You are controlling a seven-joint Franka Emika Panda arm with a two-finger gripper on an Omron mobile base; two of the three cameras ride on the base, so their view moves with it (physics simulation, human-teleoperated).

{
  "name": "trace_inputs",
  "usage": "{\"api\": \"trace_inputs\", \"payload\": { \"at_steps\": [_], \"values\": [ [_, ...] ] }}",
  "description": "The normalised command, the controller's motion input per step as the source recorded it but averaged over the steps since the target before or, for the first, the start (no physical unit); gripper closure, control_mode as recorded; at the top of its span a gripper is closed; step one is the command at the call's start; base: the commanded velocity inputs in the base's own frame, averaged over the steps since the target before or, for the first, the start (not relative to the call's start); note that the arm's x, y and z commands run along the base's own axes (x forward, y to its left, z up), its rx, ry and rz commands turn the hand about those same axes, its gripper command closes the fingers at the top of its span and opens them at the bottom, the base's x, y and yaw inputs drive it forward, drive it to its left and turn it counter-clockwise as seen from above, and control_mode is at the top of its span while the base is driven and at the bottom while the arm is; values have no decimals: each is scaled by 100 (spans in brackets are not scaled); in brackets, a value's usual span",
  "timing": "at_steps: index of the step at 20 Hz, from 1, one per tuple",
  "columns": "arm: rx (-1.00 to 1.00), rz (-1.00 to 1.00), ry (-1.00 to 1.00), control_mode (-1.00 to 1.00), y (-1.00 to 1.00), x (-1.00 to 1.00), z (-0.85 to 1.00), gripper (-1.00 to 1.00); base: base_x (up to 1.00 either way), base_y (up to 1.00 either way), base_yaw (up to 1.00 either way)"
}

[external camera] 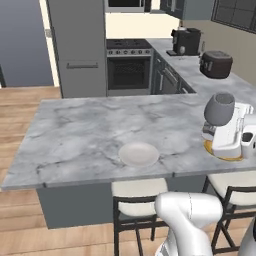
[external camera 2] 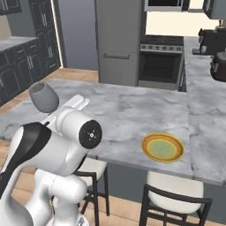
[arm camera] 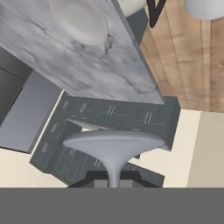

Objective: Retrieve the wine glasses from the counter and place one next to each plate.

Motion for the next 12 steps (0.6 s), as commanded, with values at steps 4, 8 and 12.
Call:
{"api": "trace_inputs", "payload": {
  "at_steps": [4, 8, 12],
  "values": [
    [0, 0, 0, 100, 0, 0, 0, 100, 97, -34, 1],
    [0, 0, 0, 100, 0, 0, 0, 100, 88, -26, -39],
    [0, 0, 0, 100, 0, 0, 0, 100, 77, -16, -45]
  ]
}}
